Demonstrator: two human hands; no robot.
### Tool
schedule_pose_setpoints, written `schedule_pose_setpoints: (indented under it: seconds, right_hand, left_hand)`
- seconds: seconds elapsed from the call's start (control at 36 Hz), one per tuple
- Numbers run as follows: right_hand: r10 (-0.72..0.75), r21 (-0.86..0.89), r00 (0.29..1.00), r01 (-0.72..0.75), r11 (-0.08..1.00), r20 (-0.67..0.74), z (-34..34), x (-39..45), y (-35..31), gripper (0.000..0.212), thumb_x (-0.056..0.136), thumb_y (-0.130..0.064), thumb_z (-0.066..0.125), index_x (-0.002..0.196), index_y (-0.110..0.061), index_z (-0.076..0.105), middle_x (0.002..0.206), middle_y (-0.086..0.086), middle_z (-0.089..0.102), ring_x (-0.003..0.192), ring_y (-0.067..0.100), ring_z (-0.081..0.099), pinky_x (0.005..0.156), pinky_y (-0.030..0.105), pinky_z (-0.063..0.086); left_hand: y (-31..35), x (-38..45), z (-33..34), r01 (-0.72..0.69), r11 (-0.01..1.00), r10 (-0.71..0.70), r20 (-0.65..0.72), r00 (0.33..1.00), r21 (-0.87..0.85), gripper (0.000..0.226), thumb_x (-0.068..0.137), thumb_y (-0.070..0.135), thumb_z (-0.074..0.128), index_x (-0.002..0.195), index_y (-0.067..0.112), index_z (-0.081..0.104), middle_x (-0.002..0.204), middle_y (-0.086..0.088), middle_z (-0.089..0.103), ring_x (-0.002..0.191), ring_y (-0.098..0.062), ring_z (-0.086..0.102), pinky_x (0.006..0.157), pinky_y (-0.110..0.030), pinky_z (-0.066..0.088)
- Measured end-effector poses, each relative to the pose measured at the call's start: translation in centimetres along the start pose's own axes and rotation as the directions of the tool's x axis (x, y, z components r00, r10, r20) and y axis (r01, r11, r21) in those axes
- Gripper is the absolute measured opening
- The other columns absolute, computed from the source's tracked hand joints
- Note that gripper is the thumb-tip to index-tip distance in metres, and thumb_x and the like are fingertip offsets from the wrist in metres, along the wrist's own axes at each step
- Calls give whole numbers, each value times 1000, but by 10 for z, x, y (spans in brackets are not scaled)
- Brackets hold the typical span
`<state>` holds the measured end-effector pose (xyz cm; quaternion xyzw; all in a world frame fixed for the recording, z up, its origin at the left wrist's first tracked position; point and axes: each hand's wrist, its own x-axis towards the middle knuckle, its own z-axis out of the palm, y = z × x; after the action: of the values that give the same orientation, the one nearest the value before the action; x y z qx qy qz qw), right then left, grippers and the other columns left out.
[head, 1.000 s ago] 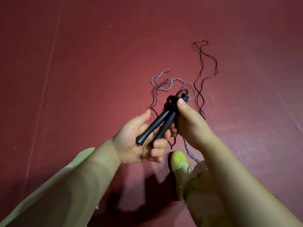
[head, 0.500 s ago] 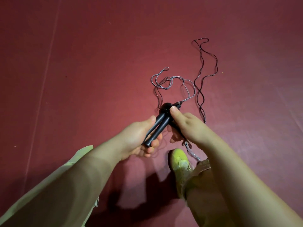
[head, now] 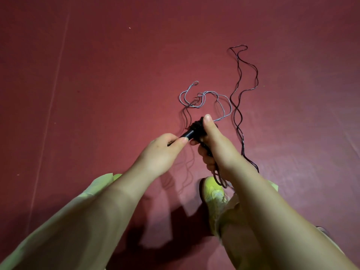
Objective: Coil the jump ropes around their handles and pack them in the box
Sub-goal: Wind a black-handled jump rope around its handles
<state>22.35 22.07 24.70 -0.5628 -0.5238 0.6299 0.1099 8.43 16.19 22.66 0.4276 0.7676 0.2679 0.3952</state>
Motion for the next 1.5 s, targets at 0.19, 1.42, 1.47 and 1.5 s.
schedule_pose_setpoints:
  seconds: [0.19,1.42,1.47,1.5]
  right_hand:
    - [-9,10,995,10,1000,-104,1,1,0,52,92,-63,41,65,-20,54,48,-10,30,38,8,24,45,25,19]
    - [-307,-168,943,284,944,-128,-8,6,6,49,101,-45,34,72,-12,57,51,-4,43,43,10,40,54,29,39]
    - [-288,-170,952,268,948,-106,-7,8,7,50,102,-46,33,75,-12,59,50,-7,42,43,10,37,50,26,33]
    - [-277,-168,956,258,951,-99,-5,10,8,51,101,-48,33,76,-13,61,49,-9,42,44,9,37,51,27,31]
  left_hand:
    - [3,1,2,19,962,13,114,993,-271,9,89,30,63,85,24,59,68,11,51,60,-4,45,55,-22,31]
    - [0,-5,0,156,830,24,315,949,-536,48,101,40,28,83,9,59,56,3,51,52,-16,44,55,-28,33]
    - [-2,-4,0,169,845,-2,313,950,-507,42,101,38,30,85,11,58,62,1,52,55,-15,45,58,-28,36]
    - [-2,-3,-1,162,861,-10,304,953,-481,39,102,36,31,87,12,57,65,1,52,57,-14,45,59,-26,38]
